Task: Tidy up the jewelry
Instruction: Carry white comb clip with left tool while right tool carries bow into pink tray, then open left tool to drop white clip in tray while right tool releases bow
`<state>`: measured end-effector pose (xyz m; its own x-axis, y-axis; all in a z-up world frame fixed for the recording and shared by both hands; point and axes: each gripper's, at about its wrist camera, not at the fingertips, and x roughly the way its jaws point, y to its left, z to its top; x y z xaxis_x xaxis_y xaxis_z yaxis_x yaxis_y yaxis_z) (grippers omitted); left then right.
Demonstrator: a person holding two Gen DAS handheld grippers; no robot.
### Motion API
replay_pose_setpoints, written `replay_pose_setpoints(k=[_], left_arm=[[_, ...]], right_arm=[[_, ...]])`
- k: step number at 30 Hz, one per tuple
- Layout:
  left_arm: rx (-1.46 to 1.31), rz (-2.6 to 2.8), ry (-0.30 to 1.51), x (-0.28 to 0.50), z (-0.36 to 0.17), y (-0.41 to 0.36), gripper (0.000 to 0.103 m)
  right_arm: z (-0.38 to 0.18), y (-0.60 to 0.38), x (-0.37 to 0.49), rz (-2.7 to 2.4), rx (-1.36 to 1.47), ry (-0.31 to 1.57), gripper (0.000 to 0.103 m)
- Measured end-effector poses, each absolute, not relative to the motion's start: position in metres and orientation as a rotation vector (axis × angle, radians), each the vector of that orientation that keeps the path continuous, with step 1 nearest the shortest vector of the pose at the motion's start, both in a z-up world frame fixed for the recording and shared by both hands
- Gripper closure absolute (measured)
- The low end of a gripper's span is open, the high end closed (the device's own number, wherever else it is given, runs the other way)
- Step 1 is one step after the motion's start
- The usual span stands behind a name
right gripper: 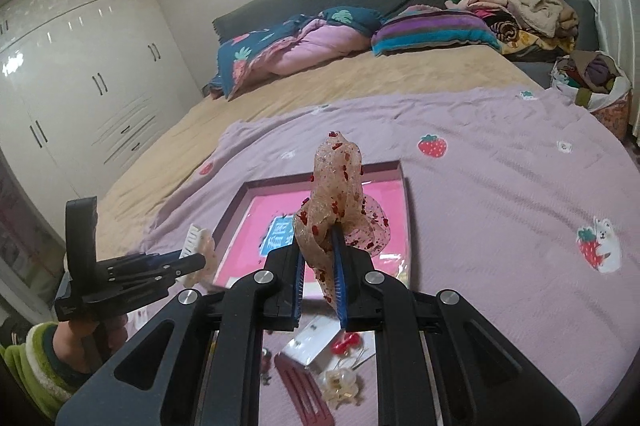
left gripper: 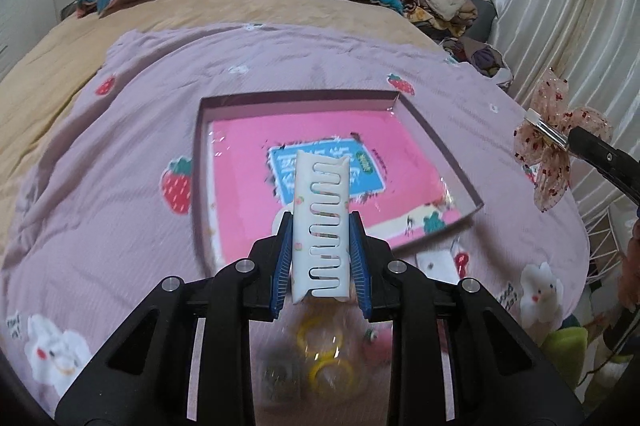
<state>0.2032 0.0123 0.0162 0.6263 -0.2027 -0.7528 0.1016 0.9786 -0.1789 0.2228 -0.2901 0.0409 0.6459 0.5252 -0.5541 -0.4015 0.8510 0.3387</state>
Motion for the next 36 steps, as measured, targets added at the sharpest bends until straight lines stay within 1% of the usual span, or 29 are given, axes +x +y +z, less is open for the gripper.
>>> replay_pose_setpoints(k=[12,26,27,30,34,35,36], left_arm=[[-0.132,-0.172,0.934,0.255,-0.008,0.012,0.084],[-0.129,-0.148,0.99,0.273,-0.039,0.022,0.084],[-0.128,-0.148,0.987,0.273,-0.039,0.023,0.082],[-0.117,-0.144,0.978,0.27,-0.036,0.024,0.073],[-0.115,-0.146,0.968,0.265,-0.03,0.025,0.064],[-0.115,-0.146,0.966,0.264,-0.029,0.025,0.063],[-0.117,-0.147,0.963,0.263,-0.027,0.025,0.061]], right_arm=[[0.034,-0.263,0.273,0.575,0.212,0.746,0.091],[-0.02,-0.22,0.315,0.64,0.272,0.912,0.091],[-0.026,-0.219,0.317,0.648,0.284,0.928,0.091],[-0.041,-0.216,0.323,0.648,0.317,0.977,0.09],[-0.056,-0.223,0.325,0.585,0.311,1.015,0.088],[-0.058,-0.226,0.324,0.557,0.304,1.021,0.086],[-0.058,-0.228,0.322,0.546,0.299,1.018,0.082]])
